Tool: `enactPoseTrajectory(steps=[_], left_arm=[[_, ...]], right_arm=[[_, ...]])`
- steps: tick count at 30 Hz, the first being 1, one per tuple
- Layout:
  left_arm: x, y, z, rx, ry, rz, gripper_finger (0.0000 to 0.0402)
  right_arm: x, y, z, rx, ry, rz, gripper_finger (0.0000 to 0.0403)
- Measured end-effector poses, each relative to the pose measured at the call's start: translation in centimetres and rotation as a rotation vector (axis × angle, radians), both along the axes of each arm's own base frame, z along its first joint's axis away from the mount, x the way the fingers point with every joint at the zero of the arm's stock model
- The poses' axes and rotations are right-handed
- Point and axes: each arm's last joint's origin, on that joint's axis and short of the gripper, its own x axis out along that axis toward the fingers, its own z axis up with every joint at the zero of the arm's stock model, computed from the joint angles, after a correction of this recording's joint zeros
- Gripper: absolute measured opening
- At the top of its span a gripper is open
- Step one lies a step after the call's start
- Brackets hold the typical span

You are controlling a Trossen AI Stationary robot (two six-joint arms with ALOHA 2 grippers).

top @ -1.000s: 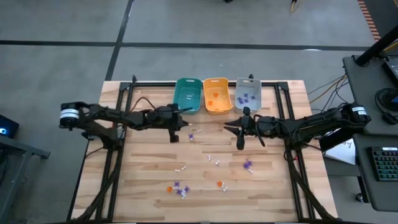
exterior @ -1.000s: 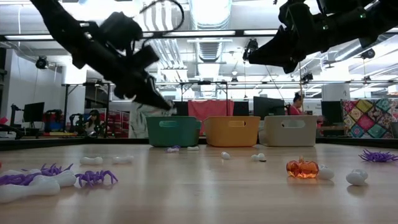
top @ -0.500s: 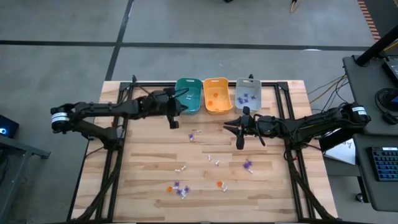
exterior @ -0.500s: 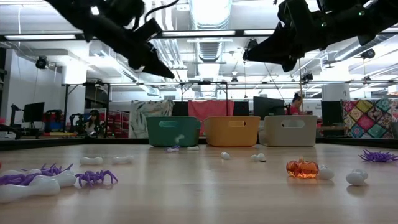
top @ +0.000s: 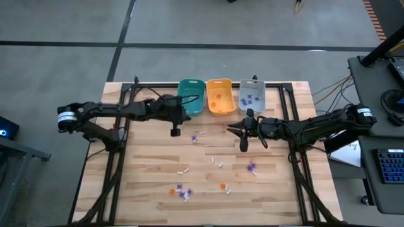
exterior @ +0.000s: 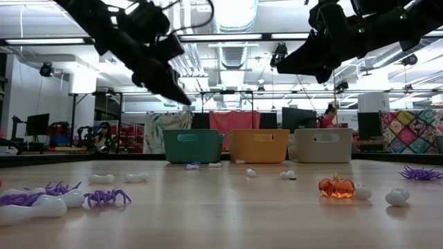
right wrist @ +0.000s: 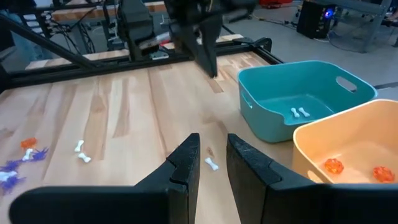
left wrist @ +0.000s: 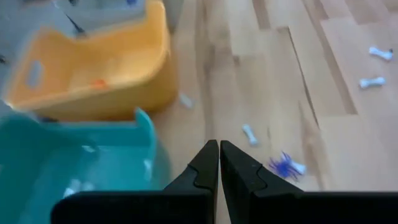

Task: Sort Halloween decoration
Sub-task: Put the white bone toy into the blue bin

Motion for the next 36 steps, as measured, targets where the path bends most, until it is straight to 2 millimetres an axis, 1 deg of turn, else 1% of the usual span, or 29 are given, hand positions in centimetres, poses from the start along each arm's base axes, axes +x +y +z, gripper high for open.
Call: enactPoseTrajectory(steps=[5,10,15,19,21,24,26,32,36], left_arm=[[0.5,-0.1,-1.5,-0.111,0.030,-0.012,0.0000],[1.1,-0.3,-2.0,-0.163,0.023,0.008,0.0000],[1.5,-0.7,-1.9,-0.192,-0.013,0.023,0.0000],[1.7,-1.3,-1.7,-0.208,-0.025,0.015,0.0000],[1.8,-1.7,-1.7,-0.219,-0.026,0.011,0.0000],[2.0,-2.5,-1.7,-0.235,-0.027,-0.004,0.0000],[2.1,-3.1,-1.7,-0.245,-0.031,-0.018,0.0000],[2.8,-4.9,-1.2,-0.285,-0.091,-0.048,0.0000],[3.1,-5.5,-0.9,-0.285,-0.127,-0.043,0.0000]], right_arm=[[0.0,-0.2,0.0,0.061,-0.014,-0.030,0.0068],[0.1,-0.7,0.2,0.132,0.016,-0.089,0.0068],[0.4,-1.1,-0.2,0.162,0.177,-0.196,0.0068],[1.5,-1.1,-1.0,0.161,0.327,-0.211,0.0068],[2.0,-1.0,-1.6,0.126,0.420,-0.158,0.0068],[2.6,-0.7,-2.7,0.053,0.574,-0.002,0.0068],[2.8,-0.6,-3.2,0.029,0.660,0.061,0.0068],[2.7,-0.6,-3.5,-0.044,0.831,0.121,0.0068],[2.7,-0.7,-3.5,-0.084,0.850,0.114,0.0069]])
